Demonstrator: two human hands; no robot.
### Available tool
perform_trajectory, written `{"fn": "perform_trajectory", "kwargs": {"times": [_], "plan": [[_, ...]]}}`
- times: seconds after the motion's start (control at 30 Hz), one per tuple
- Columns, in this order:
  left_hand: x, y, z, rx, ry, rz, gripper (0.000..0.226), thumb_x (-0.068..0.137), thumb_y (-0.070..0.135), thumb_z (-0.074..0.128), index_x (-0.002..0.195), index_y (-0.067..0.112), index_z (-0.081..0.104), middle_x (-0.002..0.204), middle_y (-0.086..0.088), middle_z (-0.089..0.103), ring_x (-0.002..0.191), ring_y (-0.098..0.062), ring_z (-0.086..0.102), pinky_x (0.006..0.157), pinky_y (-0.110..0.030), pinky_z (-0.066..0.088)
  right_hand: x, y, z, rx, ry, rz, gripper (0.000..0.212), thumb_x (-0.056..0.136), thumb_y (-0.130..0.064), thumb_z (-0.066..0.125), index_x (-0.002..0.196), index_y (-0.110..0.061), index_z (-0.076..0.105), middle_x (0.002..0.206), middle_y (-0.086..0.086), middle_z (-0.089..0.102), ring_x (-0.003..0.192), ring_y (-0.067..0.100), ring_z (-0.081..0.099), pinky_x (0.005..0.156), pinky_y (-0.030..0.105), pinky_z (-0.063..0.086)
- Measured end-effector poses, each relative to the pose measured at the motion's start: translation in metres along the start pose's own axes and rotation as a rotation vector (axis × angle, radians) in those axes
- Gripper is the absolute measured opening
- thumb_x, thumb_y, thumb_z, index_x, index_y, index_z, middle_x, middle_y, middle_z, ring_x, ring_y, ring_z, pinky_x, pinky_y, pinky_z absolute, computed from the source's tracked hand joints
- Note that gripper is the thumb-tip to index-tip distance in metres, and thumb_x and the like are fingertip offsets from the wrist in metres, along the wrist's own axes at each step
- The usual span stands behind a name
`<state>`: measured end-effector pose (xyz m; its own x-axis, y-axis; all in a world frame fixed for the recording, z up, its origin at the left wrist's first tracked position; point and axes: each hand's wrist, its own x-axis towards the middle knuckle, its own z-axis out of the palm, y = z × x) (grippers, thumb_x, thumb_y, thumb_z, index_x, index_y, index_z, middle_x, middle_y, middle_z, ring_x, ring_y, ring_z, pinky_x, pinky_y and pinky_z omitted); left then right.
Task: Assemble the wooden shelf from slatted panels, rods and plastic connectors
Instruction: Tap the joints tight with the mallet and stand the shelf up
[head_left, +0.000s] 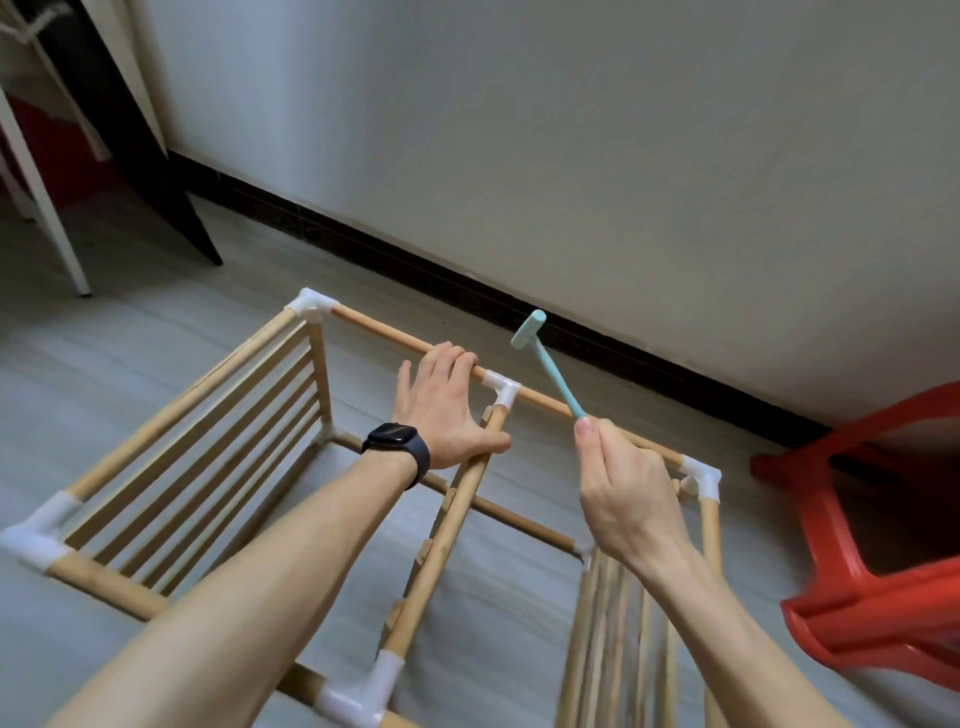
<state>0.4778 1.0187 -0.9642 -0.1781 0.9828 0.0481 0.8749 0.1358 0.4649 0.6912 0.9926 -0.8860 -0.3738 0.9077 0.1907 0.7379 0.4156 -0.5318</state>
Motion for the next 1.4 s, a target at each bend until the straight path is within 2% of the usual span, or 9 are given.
{"fn": "perform_trajectory", "kwargs": {"times": [0.17, 0.33, 0.43, 0.57, 0.67, 0.8, 0.9, 1.0, 1.4], "plan": [[-0.001, 0.0, 0.003, -0.023, 0.014, 0.003, 0.107, 0.056, 0.07, 0.058, 0.147, 0.021, 0.03, 0.157, 0.0, 0.023, 0.15, -0.02, 0.008, 0.12, -0.056, 0.014, 0.0, -0.022, -0.003, 0.271, 0.464, -0.139, 0.036, 0.106, -0.027, 0.026, 0.08, -0.009, 0.043, 0.052, -0.002, 0.042, 0.046, 0.016, 0.047, 0.04, 0.016, 0.028], [-0.002, -0.001, 0.005, -0.046, 0.036, 0.015, 0.104, 0.057, 0.068, 0.061, 0.145, 0.022, 0.031, 0.156, 0.001, 0.023, 0.15, -0.017, 0.007, 0.12, -0.055, 0.014, -0.008, -0.001, 0.028, -0.167, -0.157, 0.193, 0.032, 0.106, -0.039, 0.016, 0.093, -0.023, 0.041, 0.067, -0.006, 0.055, 0.054, 0.014, 0.054, 0.054, 0.039, 0.052], [0.0, -0.001, 0.006, -0.062, 0.057, 0.011, 0.105, 0.054, 0.068, 0.058, 0.144, 0.022, 0.032, 0.156, 0.001, 0.023, 0.15, -0.017, 0.008, 0.119, -0.055, 0.016, -0.01, -0.001, 0.025, 0.019, 0.167, 0.126, 0.029, 0.107, -0.038, 0.019, 0.091, -0.024, 0.039, 0.053, -0.005, 0.049, 0.043, 0.013, 0.05, 0.041, 0.039, 0.045], [-0.002, -0.001, 0.007, -0.072, 0.055, 0.016, 0.104, 0.054, 0.068, 0.058, 0.144, 0.022, 0.032, 0.156, 0.001, 0.024, 0.149, -0.017, 0.008, 0.119, -0.056, 0.017, -0.012, -0.002, 0.028, -0.134, -0.013, 0.231, 0.03, 0.105, -0.047, 0.013, 0.088, -0.03, 0.031, 0.057, -0.005, 0.054, 0.052, 0.019, 0.056, 0.053, 0.044, 0.053], [-0.001, -0.002, 0.007, -0.08, 0.06, -0.001, 0.106, 0.054, 0.068, 0.057, 0.145, 0.023, 0.031, 0.157, 0.001, 0.022, 0.15, -0.016, 0.006, 0.119, -0.056, 0.015, -0.012, 0.003, 0.028, -0.061, 0.139, 0.092, 0.026, 0.105, -0.044, 0.018, 0.09, -0.03, 0.034, 0.047, -0.004, 0.046, 0.039, 0.013, 0.049, 0.037, 0.041, 0.044], [-0.003, 0.0, 0.007, -0.058, 0.052, 0.004, 0.106, 0.055, 0.069, 0.057, 0.146, 0.022, 0.03, 0.158, 0.001, 0.022, 0.15, -0.016, 0.006, 0.119, -0.057, 0.015, -0.012, 0.006, 0.03, -0.152, -0.123, 0.191, 0.037, 0.105, -0.047, 0.017, 0.095, -0.023, 0.044, 0.057, 0.0, 0.055, 0.049, 0.017, 0.055, 0.046, 0.044, 0.046], [-0.002, -0.001, 0.007, -0.06, 0.065, -0.003, 0.105, 0.055, 0.069, 0.057, 0.146, 0.023, 0.03, 0.157, 0.001, 0.022, 0.15, -0.016, 0.006, 0.119, -0.056, 0.015, -0.01, 0.002, 0.024, 0.002, 0.047, 0.131, 0.032, 0.105, -0.044, 0.022, 0.091, -0.024, 0.043, 0.048, -0.001, 0.049, 0.041, 0.017, 0.051, 0.038, 0.04, 0.04], [-0.003, 0.002, 0.005, -0.038, 0.051, 0.001, 0.103, 0.056, 0.069, 0.057, 0.144, 0.023, 0.031, 0.157, 0.001, 0.023, 0.15, -0.016, 0.007, 0.119, -0.055, 0.014, -0.01, 0.001, 0.022, -0.17, -0.213, 0.235, 0.037, 0.106, -0.046, 0.018, 0.09, -0.023, 0.043, 0.063, -0.002, 0.056, 0.054, 0.016, 0.054, 0.05, 0.039, 0.039], [-0.008, 0.057, 0.02, 0.07, 0.043, -0.116, 0.105, 0.067, 0.073, 0.06, 0.148, 0.017, 0.026, 0.158, -0.005, 0.02, 0.151, -0.024, 0.005, 0.118, -0.06, 0.01, -0.049, 0.025, -0.026, 0.055, 0.104, 0.164, 0.039, 0.106, -0.036, 0.033, 0.071, -0.021, 0.043, 0.051, 0.004, 0.046, 0.049, 0.021, 0.05, 0.047, 0.038, 0.036]]}}
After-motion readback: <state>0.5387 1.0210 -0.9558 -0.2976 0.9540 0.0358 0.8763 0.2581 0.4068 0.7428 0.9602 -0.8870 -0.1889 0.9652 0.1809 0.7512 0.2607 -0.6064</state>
